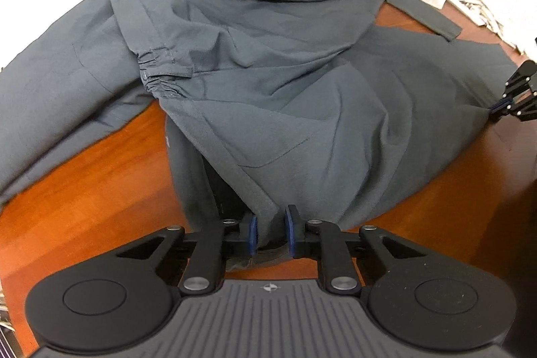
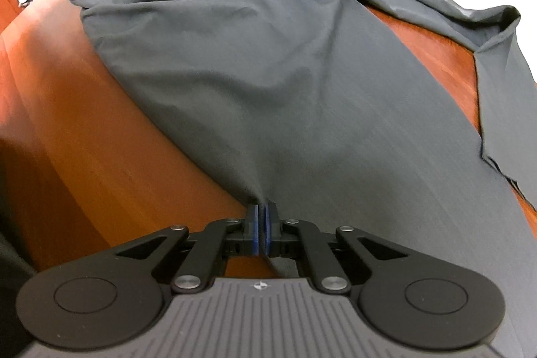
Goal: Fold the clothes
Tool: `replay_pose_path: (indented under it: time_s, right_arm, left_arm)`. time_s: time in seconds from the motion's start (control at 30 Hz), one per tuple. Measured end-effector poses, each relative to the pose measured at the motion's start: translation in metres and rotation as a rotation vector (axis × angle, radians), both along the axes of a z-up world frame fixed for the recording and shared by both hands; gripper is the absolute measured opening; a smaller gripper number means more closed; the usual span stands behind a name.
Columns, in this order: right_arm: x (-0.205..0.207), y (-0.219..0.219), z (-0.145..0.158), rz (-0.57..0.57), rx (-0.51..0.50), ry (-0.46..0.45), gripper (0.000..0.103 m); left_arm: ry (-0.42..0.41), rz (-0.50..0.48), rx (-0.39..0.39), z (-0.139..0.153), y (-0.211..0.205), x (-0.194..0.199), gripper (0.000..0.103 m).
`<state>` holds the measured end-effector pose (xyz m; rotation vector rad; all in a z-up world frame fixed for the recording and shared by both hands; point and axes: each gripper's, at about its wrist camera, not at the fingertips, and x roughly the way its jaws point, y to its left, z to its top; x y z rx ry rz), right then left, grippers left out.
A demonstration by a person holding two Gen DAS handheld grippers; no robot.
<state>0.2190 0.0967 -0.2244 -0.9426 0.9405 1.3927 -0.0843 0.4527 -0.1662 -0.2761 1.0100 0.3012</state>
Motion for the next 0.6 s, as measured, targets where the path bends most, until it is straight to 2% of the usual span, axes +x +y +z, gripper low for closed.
replay_pose_path:
  time_s: [0.37,0.6]
  right_arm:
    - [0.017,-0.058,0.003,0.063,-0.066,-0.018,0.004]
    - [0.021,-0.089,0.007,0.113,-0.112,0.011,0.004]
  left_arm:
    - [-0.02,0.051,-0.1,-0.01,-0.084,-0.021,0.015]
    - [-0.008,0.113,-0.161,-0.017,-0.125,-0.041,0.015]
